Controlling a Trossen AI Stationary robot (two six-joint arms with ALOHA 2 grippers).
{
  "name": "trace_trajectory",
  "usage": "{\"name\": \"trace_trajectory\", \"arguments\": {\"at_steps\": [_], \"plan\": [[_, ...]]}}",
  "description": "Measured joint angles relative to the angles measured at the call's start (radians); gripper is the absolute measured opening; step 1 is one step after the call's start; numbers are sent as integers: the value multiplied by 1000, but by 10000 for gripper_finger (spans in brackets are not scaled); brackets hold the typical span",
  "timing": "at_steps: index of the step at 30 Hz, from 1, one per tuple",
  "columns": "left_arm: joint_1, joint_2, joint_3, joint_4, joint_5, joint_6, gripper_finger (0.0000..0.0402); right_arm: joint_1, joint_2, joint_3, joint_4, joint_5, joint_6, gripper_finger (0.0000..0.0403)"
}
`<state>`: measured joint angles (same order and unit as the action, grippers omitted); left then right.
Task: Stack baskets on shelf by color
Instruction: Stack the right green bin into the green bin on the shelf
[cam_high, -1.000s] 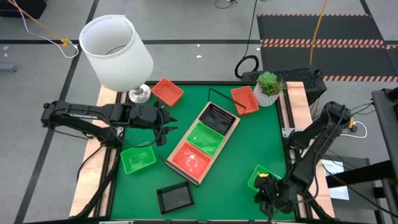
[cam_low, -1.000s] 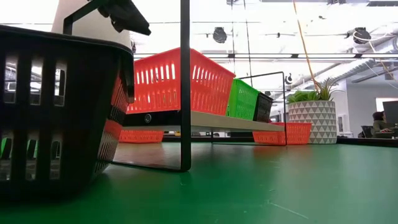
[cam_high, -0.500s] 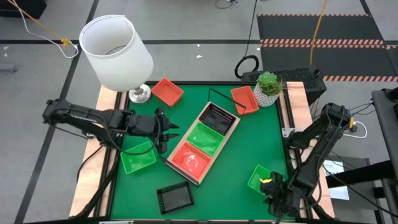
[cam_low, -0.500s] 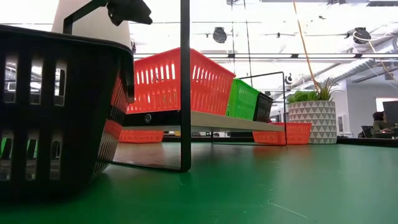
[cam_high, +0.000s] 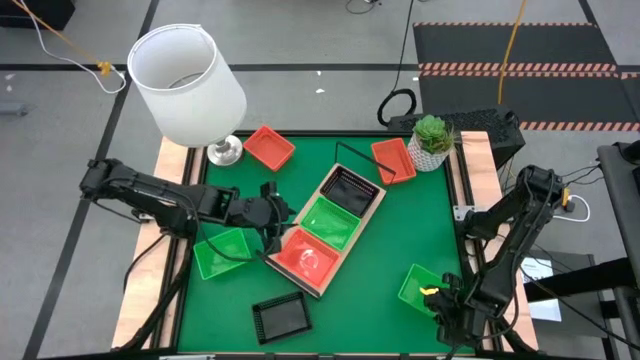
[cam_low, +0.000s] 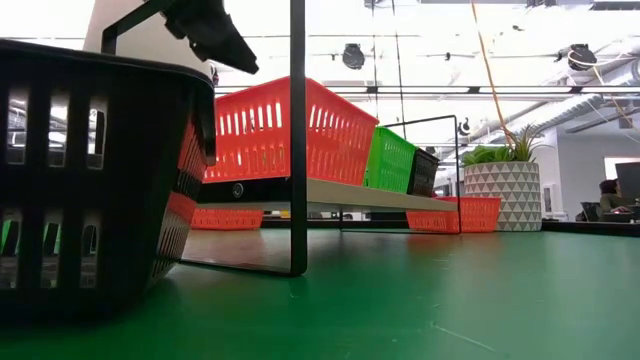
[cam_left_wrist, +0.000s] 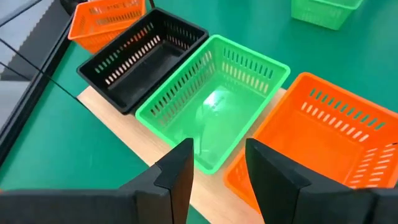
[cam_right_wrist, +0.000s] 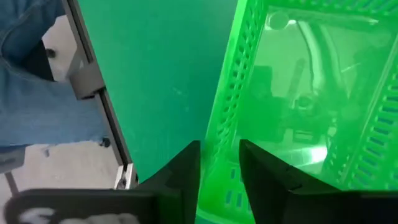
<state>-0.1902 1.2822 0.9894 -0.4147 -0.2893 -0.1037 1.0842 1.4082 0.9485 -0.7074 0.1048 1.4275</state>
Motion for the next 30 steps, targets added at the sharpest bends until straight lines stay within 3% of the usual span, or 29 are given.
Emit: {"name": "trace_trajectory", "arguments": {"at_steps": [10, 23, 30], "plan": [[0, -11, 1, 7, -3, 43, 147, -58, 1, 0, -8, 26, -41, 6], [0, -15, 1, -1, -4, 49, 147, -103, 1, 0, 0, 25, -54, 99], [0, -15, 1, 0, -4, 42, 147, -105, 41, 0, -4, 50, -93, 97]]}}
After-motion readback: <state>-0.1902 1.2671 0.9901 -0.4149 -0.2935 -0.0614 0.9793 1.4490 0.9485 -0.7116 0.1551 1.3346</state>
